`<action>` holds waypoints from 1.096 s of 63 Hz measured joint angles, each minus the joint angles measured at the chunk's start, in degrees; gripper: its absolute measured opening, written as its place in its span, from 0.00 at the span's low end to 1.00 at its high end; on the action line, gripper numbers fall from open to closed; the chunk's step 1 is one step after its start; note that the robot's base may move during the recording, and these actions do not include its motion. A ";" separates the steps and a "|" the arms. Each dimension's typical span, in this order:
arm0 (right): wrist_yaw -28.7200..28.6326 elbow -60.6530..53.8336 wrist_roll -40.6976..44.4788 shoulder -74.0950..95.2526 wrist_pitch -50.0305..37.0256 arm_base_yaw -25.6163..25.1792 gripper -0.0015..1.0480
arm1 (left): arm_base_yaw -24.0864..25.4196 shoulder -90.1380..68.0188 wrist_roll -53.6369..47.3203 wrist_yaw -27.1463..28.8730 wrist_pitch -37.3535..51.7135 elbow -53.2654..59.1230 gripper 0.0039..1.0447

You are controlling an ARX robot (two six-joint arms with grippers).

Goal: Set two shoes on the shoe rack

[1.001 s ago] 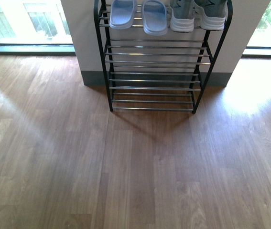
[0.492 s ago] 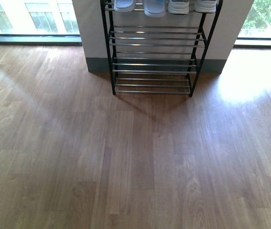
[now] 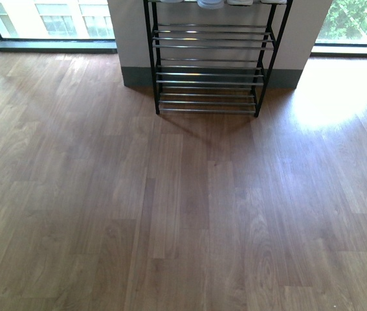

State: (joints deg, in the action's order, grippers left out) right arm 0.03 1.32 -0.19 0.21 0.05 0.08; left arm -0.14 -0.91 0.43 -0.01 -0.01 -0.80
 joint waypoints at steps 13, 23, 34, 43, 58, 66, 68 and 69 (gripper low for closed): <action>0.02 0.00 0.00 0.00 0.00 0.00 0.91 | 0.00 0.00 0.00 0.02 0.00 0.00 0.91; -0.02 0.00 0.00 0.00 0.00 0.00 0.91 | 0.00 0.00 0.00 0.02 0.00 0.00 0.91; -0.02 0.00 0.02 0.00 0.00 0.00 0.91 | 0.00 0.00 0.00 0.00 0.00 0.00 0.91; -0.04 0.00 0.00 -0.07 0.00 0.00 0.91 | 0.00 0.00 0.00 0.02 0.00 0.00 0.91; -0.02 0.00 0.00 -0.04 0.00 0.00 0.91 | 0.00 0.00 0.00 0.00 0.00 0.00 0.91; -0.04 0.00 0.02 -0.04 0.00 0.00 0.91 | 0.00 0.00 0.00 0.02 0.00 0.00 0.91; -0.02 0.00 0.00 -0.04 0.00 0.00 0.91 | 0.00 0.00 -0.02 0.00 0.00 0.00 0.91; -0.02 0.00 0.00 -0.04 0.00 0.00 0.91 | 0.00 0.00 0.00 0.02 0.00 0.00 0.91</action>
State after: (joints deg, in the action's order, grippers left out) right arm 0.01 1.32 -0.19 0.16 0.05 0.08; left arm -0.14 -0.91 0.43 0.01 -0.01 -0.80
